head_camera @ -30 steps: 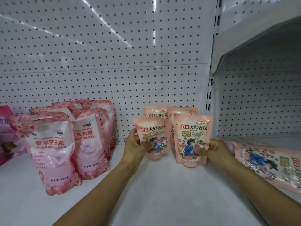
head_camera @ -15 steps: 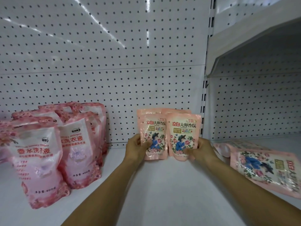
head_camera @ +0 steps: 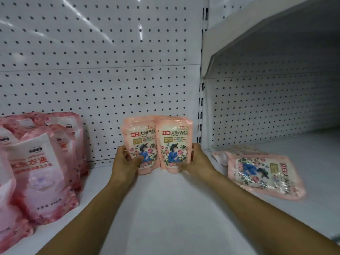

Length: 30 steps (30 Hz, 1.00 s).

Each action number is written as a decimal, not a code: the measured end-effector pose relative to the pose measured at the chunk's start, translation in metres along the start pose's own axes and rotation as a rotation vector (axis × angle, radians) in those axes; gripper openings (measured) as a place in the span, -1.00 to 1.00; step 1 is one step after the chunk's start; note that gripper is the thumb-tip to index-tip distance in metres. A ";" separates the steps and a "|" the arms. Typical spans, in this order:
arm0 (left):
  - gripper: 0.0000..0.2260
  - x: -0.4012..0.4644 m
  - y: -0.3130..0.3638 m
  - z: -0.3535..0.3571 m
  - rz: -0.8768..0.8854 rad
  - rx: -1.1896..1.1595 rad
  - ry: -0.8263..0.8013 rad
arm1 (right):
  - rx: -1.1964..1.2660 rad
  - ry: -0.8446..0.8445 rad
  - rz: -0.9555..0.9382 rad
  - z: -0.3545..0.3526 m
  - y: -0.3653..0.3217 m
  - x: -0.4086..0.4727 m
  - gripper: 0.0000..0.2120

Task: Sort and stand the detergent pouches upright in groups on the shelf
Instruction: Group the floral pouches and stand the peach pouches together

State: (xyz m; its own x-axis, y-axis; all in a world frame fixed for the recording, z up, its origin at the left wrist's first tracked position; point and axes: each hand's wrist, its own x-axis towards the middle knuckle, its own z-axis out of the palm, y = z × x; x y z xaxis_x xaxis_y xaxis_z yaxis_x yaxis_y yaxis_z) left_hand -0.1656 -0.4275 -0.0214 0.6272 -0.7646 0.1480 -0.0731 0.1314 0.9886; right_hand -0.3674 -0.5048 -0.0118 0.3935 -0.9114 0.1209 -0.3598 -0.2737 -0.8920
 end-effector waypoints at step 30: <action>-0.80 -0.085 0.052 0.018 0.056 0.196 -0.231 | -0.578 0.353 -0.384 -0.113 -0.020 -0.050 -0.64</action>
State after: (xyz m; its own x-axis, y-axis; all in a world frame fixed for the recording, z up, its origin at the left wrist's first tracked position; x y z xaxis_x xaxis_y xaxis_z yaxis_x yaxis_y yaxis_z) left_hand -0.2369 -0.3674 0.0176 0.4267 -0.8859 0.1820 -0.2643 0.0702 0.9619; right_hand -0.4752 -0.4880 0.0491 0.3222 -0.7377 0.5933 -0.6745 -0.6186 -0.4028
